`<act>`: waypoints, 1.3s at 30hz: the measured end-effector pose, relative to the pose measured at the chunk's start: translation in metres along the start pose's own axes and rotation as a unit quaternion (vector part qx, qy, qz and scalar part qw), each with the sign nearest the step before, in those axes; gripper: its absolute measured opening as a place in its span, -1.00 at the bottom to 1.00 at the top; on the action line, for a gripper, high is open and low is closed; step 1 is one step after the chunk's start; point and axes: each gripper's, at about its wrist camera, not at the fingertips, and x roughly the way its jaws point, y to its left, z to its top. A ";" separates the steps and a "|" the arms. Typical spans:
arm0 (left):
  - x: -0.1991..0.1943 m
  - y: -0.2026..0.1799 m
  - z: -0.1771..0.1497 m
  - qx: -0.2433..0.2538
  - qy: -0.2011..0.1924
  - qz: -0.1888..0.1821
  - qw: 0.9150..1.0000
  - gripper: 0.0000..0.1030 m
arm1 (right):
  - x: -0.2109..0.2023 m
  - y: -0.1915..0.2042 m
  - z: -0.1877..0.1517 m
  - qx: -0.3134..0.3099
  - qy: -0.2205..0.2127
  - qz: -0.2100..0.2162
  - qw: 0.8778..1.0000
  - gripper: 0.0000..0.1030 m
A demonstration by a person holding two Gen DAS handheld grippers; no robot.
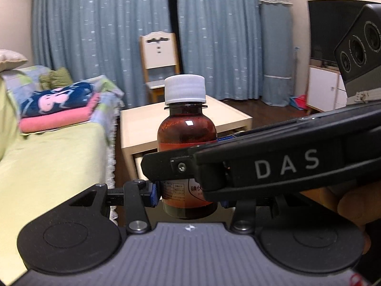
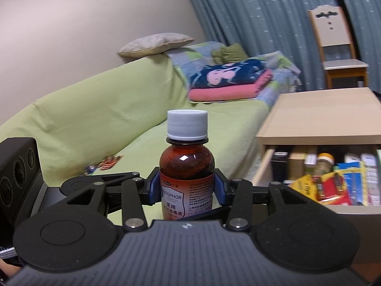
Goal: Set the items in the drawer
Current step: 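Carry the brown bottle with the right gripper toward the open drawer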
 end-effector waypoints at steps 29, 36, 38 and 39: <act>0.111 -0.054 0.021 0.051 0.027 -0.102 0.993 -0.04 | -0.020 -0.114 0.002 0.072 -0.019 -0.090 0.993 -0.21; 0.135 -0.060 0.021 0.058 0.034 -0.125 0.990 -0.04 | -0.019 -0.133 -0.001 0.087 -0.020 -0.112 0.990 -0.21; 0.141 -0.061 0.022 0.059 0.036 -0.132 0.989 -0.04 | -0.019 -0.140 -0.001 0.091 -0.019 -0.119 0.989 -0.21; 0.145 -0.062 0.022 0.060 0.037 -0.136 0.988 -0.04 | -0.018 -0.143 -0.001 0.093 -0.019 -0.122 0.988 -0.21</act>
